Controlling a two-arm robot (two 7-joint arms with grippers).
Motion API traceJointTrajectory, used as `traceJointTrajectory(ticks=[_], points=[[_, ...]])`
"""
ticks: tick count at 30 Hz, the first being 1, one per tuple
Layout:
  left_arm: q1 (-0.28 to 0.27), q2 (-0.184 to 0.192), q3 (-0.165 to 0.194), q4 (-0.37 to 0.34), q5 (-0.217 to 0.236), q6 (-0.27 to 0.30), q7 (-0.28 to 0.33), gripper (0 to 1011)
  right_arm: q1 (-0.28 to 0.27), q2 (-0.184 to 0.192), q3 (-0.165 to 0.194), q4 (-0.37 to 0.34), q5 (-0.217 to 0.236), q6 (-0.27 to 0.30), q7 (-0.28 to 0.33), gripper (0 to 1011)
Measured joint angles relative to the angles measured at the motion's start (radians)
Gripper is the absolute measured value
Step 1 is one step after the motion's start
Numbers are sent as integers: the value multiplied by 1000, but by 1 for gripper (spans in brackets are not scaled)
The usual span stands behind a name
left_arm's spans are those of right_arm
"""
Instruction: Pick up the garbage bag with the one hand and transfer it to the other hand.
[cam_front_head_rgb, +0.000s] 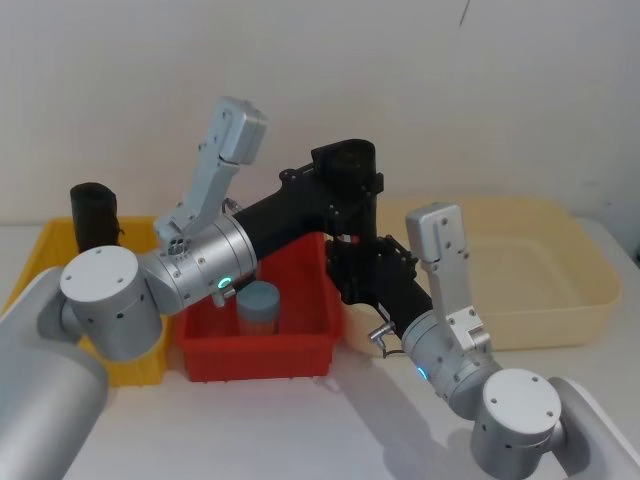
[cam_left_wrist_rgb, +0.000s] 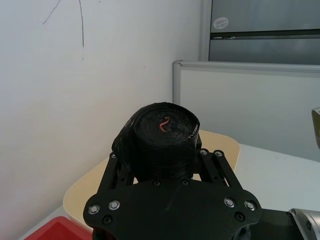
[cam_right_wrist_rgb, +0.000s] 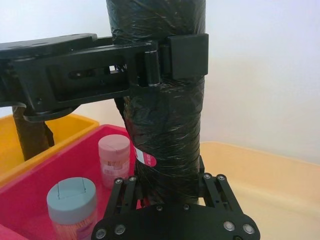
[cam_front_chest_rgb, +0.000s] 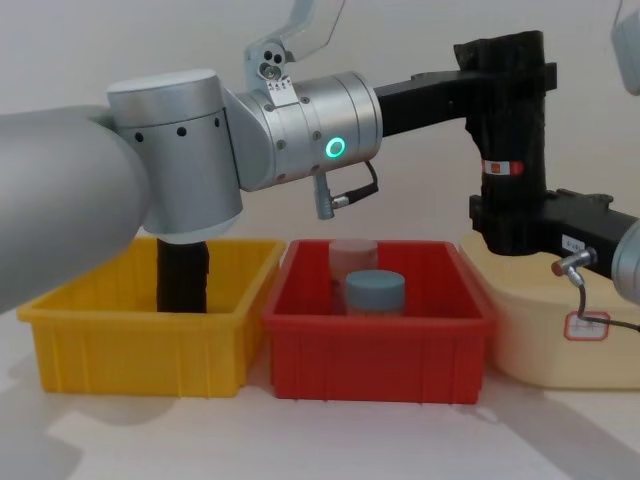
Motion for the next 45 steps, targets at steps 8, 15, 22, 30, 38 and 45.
traceJointTrajectory(ticks=[8,15,22,30,38,45], points=[[0,0,0,0,0,0,0,574,-7,-3,8,-9,0,-2,9,545],[0,0,0,0,0,0,0,774,-17,-6,14,-23,4,-5,23,545],[0,0,0,0,0,0,0,962,-25,-14,27,-30,13,0,29,545],[0,0,0,0,0,0,0,1001,-8,-24,56,-6,21,14,20,545],[0,0,0,0,0,0,0,1001,64,-34,96,87,19,17,-13,545],[0,0,0,0,0,0,0,1001,138,-41,128,182,9,11,-46,545]])
